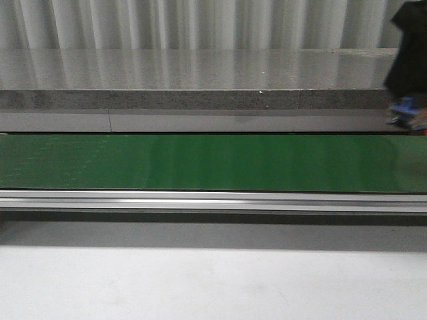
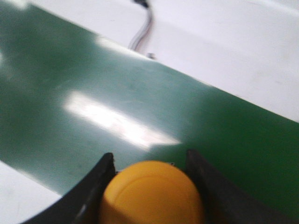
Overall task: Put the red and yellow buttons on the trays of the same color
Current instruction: 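Lift the yellow button and carry it into the yellow tray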
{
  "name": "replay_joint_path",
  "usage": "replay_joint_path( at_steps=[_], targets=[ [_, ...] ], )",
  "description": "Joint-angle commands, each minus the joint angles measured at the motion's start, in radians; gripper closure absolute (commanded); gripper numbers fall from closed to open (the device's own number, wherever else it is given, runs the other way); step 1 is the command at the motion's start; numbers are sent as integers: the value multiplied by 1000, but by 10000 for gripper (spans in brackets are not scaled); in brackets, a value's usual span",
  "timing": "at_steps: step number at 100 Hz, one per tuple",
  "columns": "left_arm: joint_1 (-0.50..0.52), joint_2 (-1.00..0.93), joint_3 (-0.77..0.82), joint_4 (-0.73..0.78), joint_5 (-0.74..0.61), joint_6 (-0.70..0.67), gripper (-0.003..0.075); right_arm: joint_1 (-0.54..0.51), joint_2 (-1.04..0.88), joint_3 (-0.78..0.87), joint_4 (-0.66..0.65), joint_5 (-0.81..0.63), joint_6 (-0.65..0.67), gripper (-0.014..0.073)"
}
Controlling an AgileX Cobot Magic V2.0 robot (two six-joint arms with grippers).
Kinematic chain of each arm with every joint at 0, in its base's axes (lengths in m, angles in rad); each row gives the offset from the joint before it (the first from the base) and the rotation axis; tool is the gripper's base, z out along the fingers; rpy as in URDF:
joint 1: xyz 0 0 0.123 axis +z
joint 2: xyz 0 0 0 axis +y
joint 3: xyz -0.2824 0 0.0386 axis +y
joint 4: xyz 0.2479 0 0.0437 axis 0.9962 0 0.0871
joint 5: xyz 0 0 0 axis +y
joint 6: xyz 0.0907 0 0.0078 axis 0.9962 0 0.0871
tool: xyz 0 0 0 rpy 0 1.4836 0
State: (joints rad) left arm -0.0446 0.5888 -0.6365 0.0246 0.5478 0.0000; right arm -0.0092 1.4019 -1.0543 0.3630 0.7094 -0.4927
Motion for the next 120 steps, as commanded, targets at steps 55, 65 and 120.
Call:
replay_joint_path(
  at_steps=[55,65,120],
  targets=[
    [-9,0,-28,-7,-75,0,741,-633,-374,311,-181,-106,555,416],
    [-9,0,-28,-7,-75,0,741,-655,-375,398,-206,-184,584,416],
    [-9,0,-28,-7,-75,0,741,-687,-184,477,-241,-364,602,423]
  ],
)
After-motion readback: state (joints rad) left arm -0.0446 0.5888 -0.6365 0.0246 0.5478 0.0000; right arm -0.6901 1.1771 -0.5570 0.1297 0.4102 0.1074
